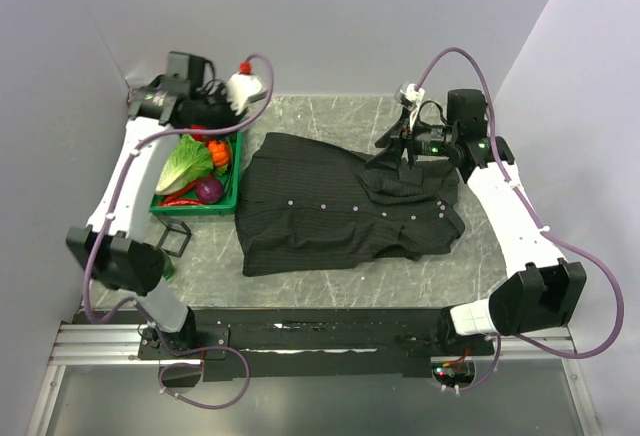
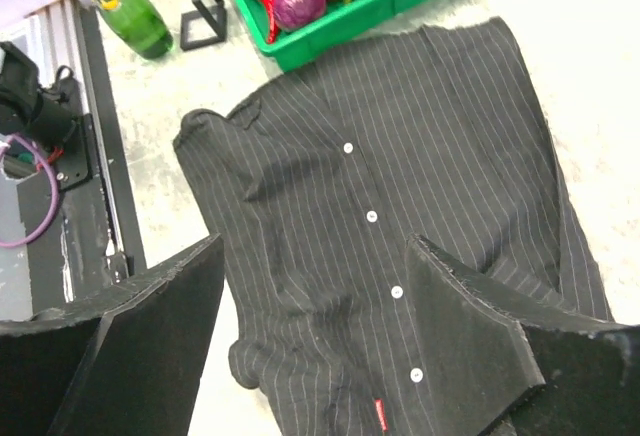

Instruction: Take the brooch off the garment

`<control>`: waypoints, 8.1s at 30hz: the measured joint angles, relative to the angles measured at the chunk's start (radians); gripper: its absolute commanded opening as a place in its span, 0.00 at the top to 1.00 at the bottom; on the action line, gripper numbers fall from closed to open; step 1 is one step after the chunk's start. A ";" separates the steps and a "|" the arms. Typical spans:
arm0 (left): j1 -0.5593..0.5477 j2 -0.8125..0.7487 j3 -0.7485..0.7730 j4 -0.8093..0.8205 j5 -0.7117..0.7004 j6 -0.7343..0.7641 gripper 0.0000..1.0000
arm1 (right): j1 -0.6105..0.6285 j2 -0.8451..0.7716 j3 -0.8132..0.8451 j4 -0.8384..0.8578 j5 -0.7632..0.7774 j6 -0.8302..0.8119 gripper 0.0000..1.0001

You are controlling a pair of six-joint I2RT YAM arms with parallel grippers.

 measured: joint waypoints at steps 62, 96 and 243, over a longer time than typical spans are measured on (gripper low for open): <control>0.573 -0.369 -0.177 0.202 -0.014 -0.576 0.99 | 0.822 1.125 0.758 0.611 0.428 0.172 0.22; 0.573 -0.348 -0.114 0.091 -0.071 -0.467 0.99 | 0.929 1.273 0.924 0.503 0.463 0.007 0.62; -0.055 -0.444 -1.360 0.666 -0.595 0.132 0.99 | 0.440 0.096 -0.172 0.191 0.625 -0.087 0.00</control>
